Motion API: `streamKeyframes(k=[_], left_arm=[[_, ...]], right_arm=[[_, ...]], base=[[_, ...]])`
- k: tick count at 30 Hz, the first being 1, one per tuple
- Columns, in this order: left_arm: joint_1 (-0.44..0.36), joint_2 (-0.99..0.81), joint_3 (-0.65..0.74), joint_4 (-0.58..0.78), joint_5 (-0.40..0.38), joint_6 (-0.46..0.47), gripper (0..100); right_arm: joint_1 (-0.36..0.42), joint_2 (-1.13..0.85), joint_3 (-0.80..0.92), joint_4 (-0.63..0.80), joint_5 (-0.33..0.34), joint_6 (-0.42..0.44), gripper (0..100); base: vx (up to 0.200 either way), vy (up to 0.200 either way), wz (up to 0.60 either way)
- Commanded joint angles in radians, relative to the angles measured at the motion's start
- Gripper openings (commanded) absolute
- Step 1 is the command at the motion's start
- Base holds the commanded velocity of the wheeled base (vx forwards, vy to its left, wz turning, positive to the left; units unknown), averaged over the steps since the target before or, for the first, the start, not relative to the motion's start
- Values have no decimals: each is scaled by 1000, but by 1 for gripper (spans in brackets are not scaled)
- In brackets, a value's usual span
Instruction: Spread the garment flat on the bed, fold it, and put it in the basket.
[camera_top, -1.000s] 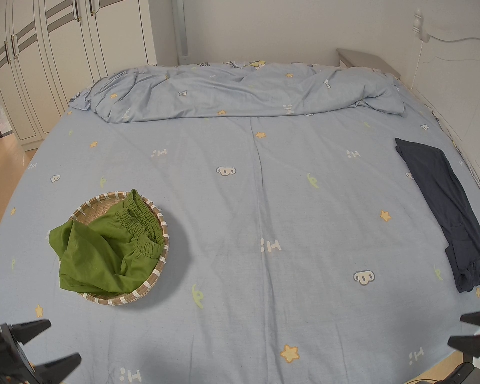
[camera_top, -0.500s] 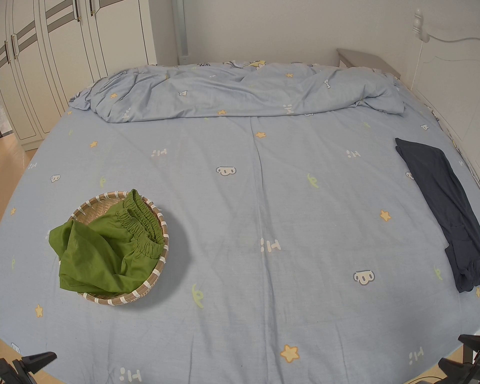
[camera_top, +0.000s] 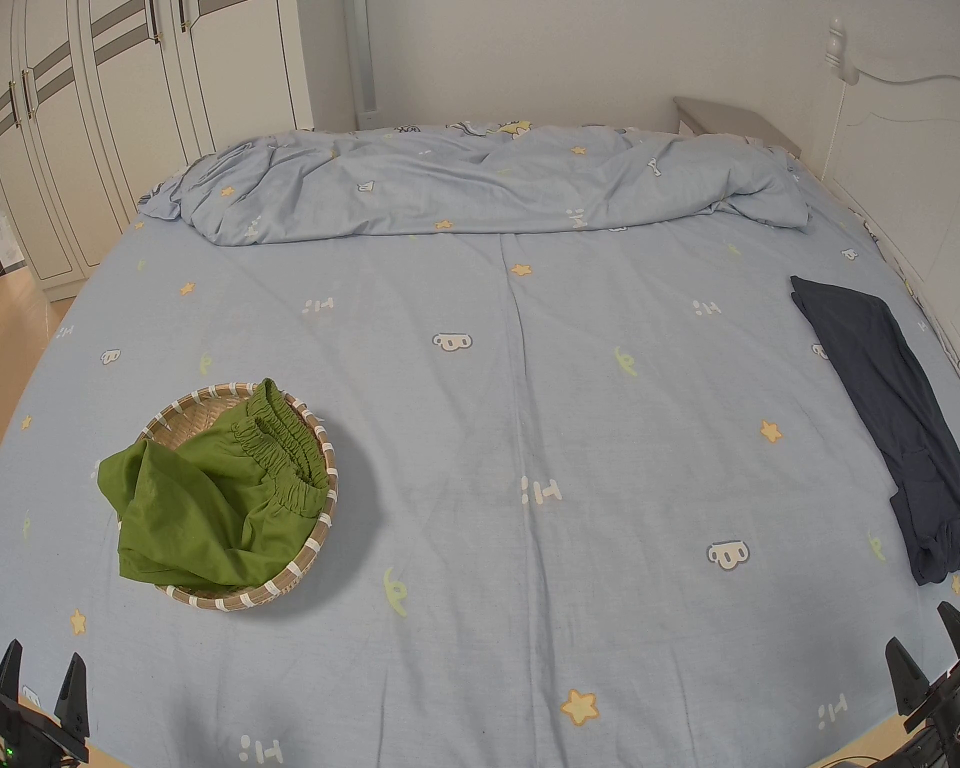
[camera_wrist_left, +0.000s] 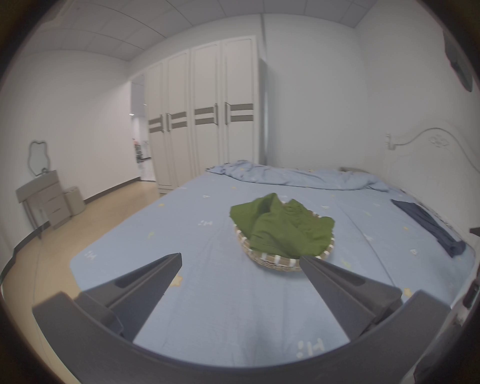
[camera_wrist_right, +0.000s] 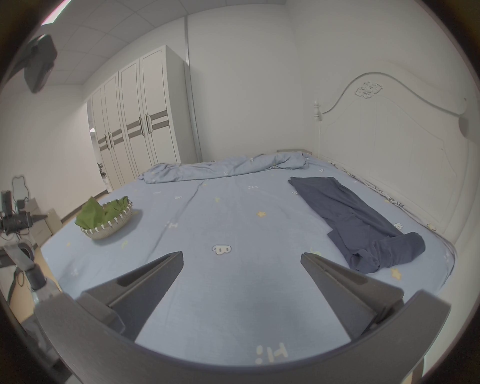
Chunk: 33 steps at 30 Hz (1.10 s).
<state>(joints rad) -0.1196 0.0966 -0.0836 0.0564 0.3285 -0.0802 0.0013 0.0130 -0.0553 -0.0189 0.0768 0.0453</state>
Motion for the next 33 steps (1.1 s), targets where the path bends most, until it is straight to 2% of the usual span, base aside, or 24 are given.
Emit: streamKeyframes(k=[1,3,8,10,11,12,13,15,33], left_arm=[[81,-17,47,-21,12,-1,100],[124,-64,48,-24,10,4,100],[120,-97,53,-29,-14,39,100],[118,-95,53,-30,-103,54,100],[118,-95,53,-30,-200,56,100],[118,-95,53,-29,-249,53,100],[118,-95,73,-29,-370,94,100],[117,-92,71,-29,-330,91,100],[120,-95,73,-32,-333,83,100]], right_arm=[[-1,-5,55,-27,-20,-27,100],[-1,-5,55,-27,-23,-24,100],[-1,-5,55,-26,-23,-21,100],[-1,-5,55,-16,-19,-24,100],[-1,-5,49,5,-17,-27,100],[-1,-5,45,16,-17,-27,100],[-1,-5,32,47,-17,-30,100],[-1,-5,31,51,-22,-25,100],[-1,-5,32,47,-29,-12,100]], base=[[0,0,0],[0,0,0],[0,0,0],[0,0,0],[0,0,0],[0,0,0],[0,0,0],[0,0,0],[0,0,0]])
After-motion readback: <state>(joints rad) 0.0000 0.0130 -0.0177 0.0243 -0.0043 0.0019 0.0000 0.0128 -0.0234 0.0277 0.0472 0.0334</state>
